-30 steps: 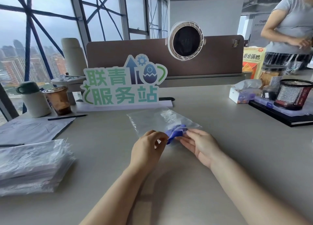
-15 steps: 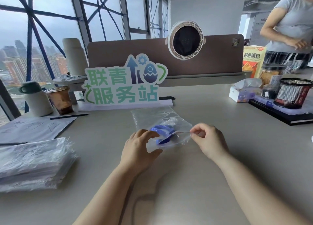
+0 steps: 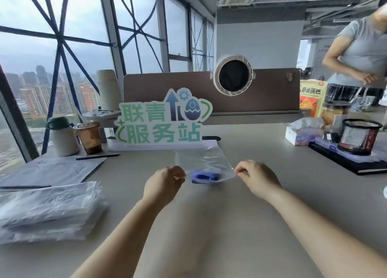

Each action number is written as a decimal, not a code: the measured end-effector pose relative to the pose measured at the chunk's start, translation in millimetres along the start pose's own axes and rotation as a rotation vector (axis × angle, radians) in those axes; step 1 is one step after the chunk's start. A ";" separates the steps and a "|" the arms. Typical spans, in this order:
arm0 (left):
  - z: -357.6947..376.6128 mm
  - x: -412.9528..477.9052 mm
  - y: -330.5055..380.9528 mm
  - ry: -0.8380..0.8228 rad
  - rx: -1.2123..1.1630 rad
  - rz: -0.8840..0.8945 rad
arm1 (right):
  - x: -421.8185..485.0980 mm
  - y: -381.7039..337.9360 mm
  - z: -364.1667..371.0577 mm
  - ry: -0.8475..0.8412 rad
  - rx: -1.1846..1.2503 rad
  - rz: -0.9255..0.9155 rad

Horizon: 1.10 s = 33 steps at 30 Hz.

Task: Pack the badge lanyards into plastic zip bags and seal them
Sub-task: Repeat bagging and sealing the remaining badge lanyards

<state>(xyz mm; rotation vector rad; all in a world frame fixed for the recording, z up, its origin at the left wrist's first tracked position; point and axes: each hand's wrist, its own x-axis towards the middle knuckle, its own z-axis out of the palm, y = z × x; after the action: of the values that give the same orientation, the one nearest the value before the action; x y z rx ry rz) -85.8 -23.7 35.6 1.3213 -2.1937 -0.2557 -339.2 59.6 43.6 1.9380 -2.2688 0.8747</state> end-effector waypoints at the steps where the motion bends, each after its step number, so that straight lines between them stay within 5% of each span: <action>1: -9.2 5.4 2.6 0.022 0.002 0.005 | 5.0 -4.2 -9.7 0.011 0.016 -0.008; 17: -150.4 85.0 93.3 0.419 -0.144 0.170 | 59.5 -67.8 -180.7 0.361 0.352 -0.191; 26: -155.0 99.9 108.3 0.317 -0.211 0.169 | 70.9 -60.6 -196.9 0.267 0.273 -0.132; 33: -117.0 129.1 107.6 0.233 -0.390 0.056 | 99.6 -39.4 -164.7 0.204 0.556 0.073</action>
<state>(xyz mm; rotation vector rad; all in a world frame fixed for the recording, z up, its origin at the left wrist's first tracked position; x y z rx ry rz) -148.3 -67.3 225.7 1.0176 -1.8661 -0.4576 -379.0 38.3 234.8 1.8227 -2.1412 1.7770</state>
